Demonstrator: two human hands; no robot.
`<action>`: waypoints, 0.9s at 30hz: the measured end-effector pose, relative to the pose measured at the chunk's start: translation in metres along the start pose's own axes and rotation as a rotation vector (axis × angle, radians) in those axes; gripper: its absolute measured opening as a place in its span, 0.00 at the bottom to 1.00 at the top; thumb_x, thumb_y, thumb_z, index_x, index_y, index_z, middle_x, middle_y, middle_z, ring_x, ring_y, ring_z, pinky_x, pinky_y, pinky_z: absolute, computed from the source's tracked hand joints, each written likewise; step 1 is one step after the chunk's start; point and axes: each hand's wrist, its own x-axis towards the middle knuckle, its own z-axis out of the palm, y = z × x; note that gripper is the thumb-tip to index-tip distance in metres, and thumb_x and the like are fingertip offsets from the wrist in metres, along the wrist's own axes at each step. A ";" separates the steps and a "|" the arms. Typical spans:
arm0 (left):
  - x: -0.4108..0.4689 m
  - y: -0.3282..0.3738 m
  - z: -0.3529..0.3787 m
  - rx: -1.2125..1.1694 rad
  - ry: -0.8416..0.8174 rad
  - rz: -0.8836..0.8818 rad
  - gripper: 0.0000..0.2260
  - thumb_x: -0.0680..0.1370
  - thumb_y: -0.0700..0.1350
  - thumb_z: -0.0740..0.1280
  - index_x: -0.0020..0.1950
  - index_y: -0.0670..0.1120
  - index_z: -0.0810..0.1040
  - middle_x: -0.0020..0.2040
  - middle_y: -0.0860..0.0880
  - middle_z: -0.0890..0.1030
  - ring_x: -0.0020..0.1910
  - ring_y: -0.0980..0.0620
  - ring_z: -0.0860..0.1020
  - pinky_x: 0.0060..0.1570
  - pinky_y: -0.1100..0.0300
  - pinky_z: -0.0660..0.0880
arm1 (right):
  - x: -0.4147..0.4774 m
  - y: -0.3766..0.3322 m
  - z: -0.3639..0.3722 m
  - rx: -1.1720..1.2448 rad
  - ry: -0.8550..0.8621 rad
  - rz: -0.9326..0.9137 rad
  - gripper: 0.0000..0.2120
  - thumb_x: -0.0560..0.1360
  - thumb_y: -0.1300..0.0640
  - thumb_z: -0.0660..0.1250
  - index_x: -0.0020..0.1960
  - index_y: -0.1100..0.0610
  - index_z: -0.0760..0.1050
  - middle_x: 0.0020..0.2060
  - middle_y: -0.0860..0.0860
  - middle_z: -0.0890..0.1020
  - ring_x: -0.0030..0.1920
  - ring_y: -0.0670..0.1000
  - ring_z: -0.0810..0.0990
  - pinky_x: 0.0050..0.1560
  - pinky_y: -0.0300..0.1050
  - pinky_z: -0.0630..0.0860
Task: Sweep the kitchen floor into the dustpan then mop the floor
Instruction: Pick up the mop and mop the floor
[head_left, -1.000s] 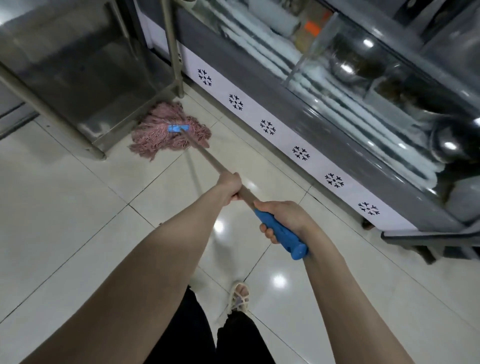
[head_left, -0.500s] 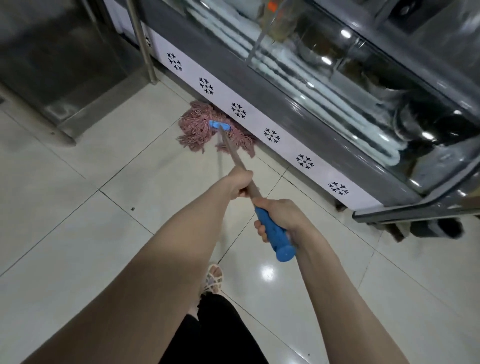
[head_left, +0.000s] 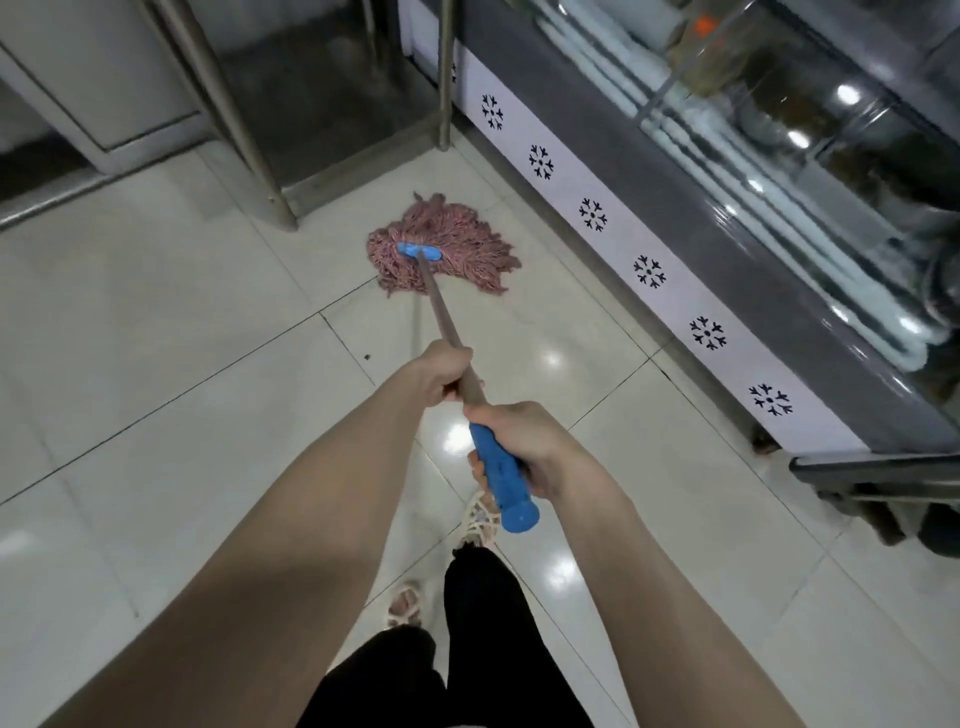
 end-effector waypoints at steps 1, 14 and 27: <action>-0.008 -0.011 -0.017 -0.009 0.025 0.007 0.17 0.84 0.40 0.55 0.69 0.31 0.63 0.39 0.41 0.76 0.35 0.49 0.77 0.40 0.54 0.79 | -0.004 0.008 0.016 -0.028 -0.016 -0.005 0.09 0.78 0.59 0.66 0.48 0.61 0.66 0.34 0.57 0.71 0.17 0.48 0.71 0.22 0.36 0.72; -0.096 -0.130 -0.172 -0.223 0.286 -0.048 0.16 0.83 0.39 0.55 0.68 0.30 0.64 0.40 0.40 0.76 0.36 0.48 0.77 0.39 0.53 0.79 | -0.028 0.086 0.147 -0.330 -0.257 0.034 0.10 0.77 0.57 0.67 0.45 0.61 0.67 0.33 0.56 0.73 0.19 0.48 0.73 0.22 0.38 0.73; -0.121 -0.197 -0.149 -0.211 0.445 -0.119 0.16 0.82 0.35 0.50 0.69 0.33 0.62 0.48 0.38 0.76 0.35 0.50 0.77 0.18 0.62 0.74 | -0.036 0.144 0.120 -0.369 -0.275 0.061 0.11 0.76 0.54 0.68 0.50 0.61 0.71 0.32 0.55 0.73 0.16 0.45 0.71 0.20 0.31 0.68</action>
